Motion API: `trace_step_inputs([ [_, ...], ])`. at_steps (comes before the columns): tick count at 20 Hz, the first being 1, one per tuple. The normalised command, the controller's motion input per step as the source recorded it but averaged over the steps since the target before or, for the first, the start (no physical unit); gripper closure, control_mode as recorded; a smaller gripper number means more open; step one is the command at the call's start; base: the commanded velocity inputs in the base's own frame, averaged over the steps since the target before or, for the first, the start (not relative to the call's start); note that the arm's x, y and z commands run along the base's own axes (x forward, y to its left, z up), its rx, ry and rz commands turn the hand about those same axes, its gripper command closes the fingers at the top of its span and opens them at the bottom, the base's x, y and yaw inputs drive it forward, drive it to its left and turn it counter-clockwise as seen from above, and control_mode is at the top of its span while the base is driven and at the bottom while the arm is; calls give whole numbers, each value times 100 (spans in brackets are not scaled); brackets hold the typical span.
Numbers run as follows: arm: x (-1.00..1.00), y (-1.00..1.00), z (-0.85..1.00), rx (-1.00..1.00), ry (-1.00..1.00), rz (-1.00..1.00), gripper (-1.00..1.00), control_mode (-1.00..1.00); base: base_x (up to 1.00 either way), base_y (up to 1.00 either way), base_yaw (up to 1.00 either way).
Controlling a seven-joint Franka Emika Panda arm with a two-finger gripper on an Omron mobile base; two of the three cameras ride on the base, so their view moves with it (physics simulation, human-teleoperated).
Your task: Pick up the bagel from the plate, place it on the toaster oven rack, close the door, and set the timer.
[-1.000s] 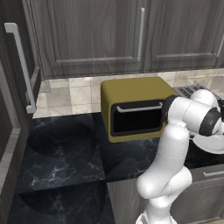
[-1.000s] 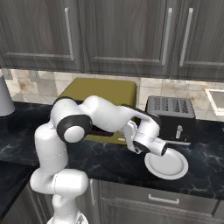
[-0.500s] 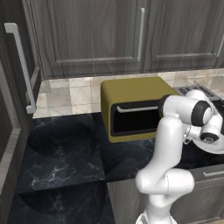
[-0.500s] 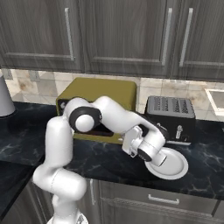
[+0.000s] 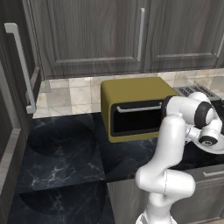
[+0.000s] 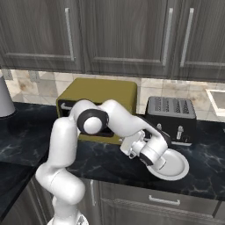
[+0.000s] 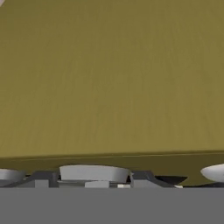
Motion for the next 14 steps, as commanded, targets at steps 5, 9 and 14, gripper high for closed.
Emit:
trace_step_inputs([
  [5,0,0,3,0,0,0,100,-100,0,0,0],
  [9,-7,1,10,-6,0,-5,100,-100,0,0,0],
  [14,-21,7,17,-7,2,-14,100,-100,0,0,0],
])
